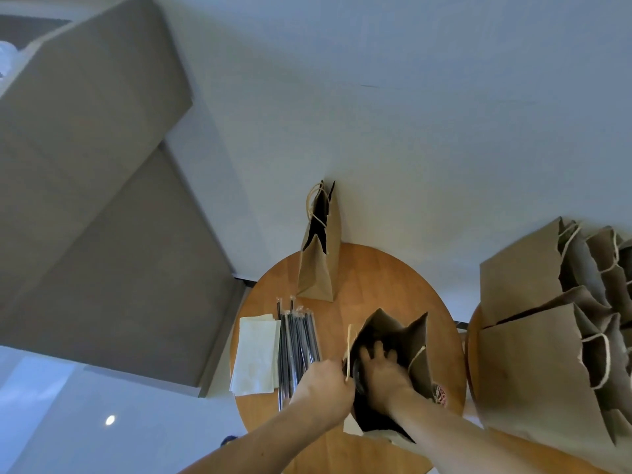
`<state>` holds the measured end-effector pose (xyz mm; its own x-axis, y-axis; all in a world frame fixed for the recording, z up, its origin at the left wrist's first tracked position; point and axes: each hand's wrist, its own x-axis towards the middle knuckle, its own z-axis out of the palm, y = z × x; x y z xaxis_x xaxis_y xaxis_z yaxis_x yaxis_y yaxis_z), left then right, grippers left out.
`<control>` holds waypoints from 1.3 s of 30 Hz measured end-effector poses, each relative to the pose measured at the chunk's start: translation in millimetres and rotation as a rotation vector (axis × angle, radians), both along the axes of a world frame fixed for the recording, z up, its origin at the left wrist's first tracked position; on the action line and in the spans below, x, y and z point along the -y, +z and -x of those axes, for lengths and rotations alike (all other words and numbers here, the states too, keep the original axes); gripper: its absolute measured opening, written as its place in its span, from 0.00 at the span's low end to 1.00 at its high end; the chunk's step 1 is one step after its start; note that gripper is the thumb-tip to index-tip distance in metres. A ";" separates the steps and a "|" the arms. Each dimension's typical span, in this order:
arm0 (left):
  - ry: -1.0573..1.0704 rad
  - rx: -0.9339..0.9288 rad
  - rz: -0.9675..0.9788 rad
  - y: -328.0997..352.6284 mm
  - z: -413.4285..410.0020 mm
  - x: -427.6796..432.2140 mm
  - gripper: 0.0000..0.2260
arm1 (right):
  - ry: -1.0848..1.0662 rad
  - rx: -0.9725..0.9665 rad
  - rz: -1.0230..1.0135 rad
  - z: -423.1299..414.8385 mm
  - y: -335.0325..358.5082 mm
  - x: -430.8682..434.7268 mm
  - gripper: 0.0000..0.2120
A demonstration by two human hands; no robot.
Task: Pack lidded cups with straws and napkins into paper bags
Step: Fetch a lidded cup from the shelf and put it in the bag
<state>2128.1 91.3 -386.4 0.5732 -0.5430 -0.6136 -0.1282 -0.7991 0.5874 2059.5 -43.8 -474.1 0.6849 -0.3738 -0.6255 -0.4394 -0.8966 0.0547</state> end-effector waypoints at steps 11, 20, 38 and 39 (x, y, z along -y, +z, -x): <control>-0.057 -0.041 -0.004 2.4 -8.1 6.6 0.04 | -0.049 -0.076 -0.054 -1.6 -0.1 3.3 0.47; -0.386 -0.084 -0.044 35.6 -22.6 5.0 0.18 | 0.148 0.065 -0.167 16.6 177.7 21.0 0.06; 0.033 0.195 -0.130 29.1 -163.8 -84.0 0.05 | -0.242 0.375 -0.456 -132.0 116.5 -75.6 0.14; 0.048 0.179 -0.128 19.8 -168.4 -88.8 0.07 | -0.284 0.340 -0.470 -138.9 98.2 -81.9 0.15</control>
